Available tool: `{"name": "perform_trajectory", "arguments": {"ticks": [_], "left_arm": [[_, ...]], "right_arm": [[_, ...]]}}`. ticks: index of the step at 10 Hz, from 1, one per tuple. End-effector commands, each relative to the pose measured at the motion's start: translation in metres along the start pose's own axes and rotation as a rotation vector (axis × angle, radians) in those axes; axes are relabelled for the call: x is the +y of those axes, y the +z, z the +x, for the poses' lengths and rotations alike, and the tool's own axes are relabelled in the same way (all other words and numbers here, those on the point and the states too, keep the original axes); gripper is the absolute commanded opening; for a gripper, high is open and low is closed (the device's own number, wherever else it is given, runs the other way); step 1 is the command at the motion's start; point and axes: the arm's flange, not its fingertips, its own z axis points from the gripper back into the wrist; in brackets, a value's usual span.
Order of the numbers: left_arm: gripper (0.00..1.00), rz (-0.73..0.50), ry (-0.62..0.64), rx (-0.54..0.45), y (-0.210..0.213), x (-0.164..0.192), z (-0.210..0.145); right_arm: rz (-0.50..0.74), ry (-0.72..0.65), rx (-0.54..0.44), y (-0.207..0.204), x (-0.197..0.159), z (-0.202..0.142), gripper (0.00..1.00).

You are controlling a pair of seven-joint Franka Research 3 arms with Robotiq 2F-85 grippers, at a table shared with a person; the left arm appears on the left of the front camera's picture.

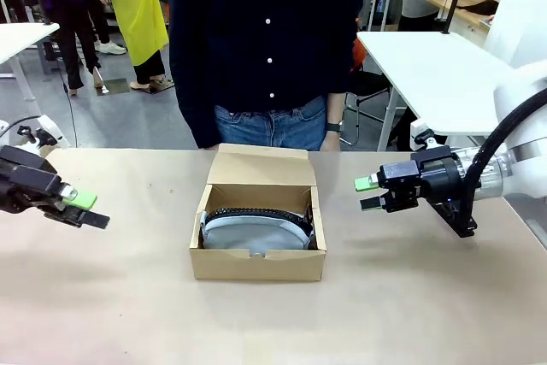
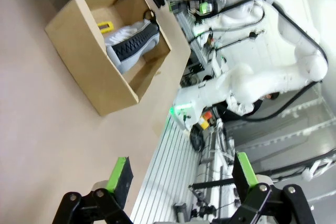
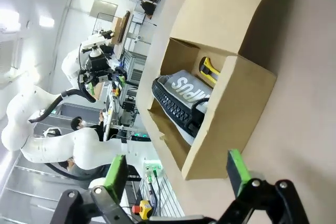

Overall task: Pack the items into the box.
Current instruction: Close the Mailer Box.

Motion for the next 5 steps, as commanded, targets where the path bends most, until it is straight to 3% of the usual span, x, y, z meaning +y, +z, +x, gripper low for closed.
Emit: {"name": "perform_trajectory", "arguments": {"ticks": [1, 3, 5], "left_arm": [[1.0, -0.069, 0.151, -0.07, -0.022, 0.018, 0.041], [1.0, -0.059, 0.272, -0.132, -0.047, 0.045, 0.088], [1.0, -0.072, 0.371, -0.149, -0.059, 0.075, 0.133]], "right_arm": [[0.054, -0.11, -0.099, -0.017, -0.014, 0.035, 1.0], [0.069, -0.211, -0.215, -0.027, -0.037, 0.062, 1.0], [0.053, -0.312, -0.187, -0.047, -0.068, 0.09, 1.0]]}}
